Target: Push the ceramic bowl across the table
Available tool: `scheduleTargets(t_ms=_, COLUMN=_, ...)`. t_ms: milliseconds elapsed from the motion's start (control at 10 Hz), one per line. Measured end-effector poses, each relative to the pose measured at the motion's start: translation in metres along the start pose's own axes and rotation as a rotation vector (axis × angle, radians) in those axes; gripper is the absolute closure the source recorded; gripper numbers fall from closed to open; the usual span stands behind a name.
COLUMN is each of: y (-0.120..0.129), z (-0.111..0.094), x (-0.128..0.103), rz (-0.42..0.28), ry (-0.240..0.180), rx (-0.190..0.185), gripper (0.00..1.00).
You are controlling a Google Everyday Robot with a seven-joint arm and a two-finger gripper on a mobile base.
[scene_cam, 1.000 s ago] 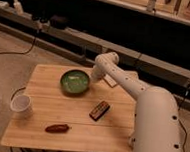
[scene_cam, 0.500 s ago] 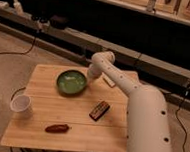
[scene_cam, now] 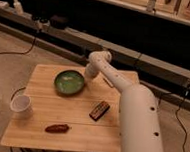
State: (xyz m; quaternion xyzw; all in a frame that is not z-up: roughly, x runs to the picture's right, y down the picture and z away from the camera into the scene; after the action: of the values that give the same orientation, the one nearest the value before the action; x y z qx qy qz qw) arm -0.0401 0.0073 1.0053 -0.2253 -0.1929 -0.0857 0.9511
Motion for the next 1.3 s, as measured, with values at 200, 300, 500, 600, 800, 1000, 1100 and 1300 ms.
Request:
scheduleTargets(t_ms=200, y=-0.009, z=0.003, x=-0.011, rz=-0.019, ry=-0.016, rx=0.013, gripper=1.00)
scheduleTargets(t_ms=300, y=-0.012, z=0.005, x=-0.017, rz=-0.028, ry=-0.024, rx=0.016, gripper=1.00)
scheduleTargets(t_ms=500, y=-0.015, z=0.010, x=-0.030, rz=-0.042, ry=-0.040, rx=0.014, gripper=1.00)
scheduleTargets(t_ms=600, y=-0.013, z=0.014, x=-0.035, rz=-0.048, ry=-0.044, rx=0.005, gripper=1.00)
scheduleTargets(t_ms=800, y=-0.005, z=0.023, x=-0.045, rz=-0.063, ry=-0.052, rx=-0.026, gripper=1.00)
scheduleTargets(t_ms=1000, y=-0.003, z=0.030, x=-0.057, rz=-0.080, ry=-0.053, rx=-0.044, gripper=1.00)
scheduleTargets(t_ms=1100, y=-0.004, z=0.031, x=-0.066, rz=-0.091, ry=-0.055, rx=-0.048, gripper=1.00)
scheduleTargets(t_ms=1300, y=-0.007, z=0.031, x=-0.080, rz=-0.114, ry=-0.065, rx=-0.051, gripper=1.00)
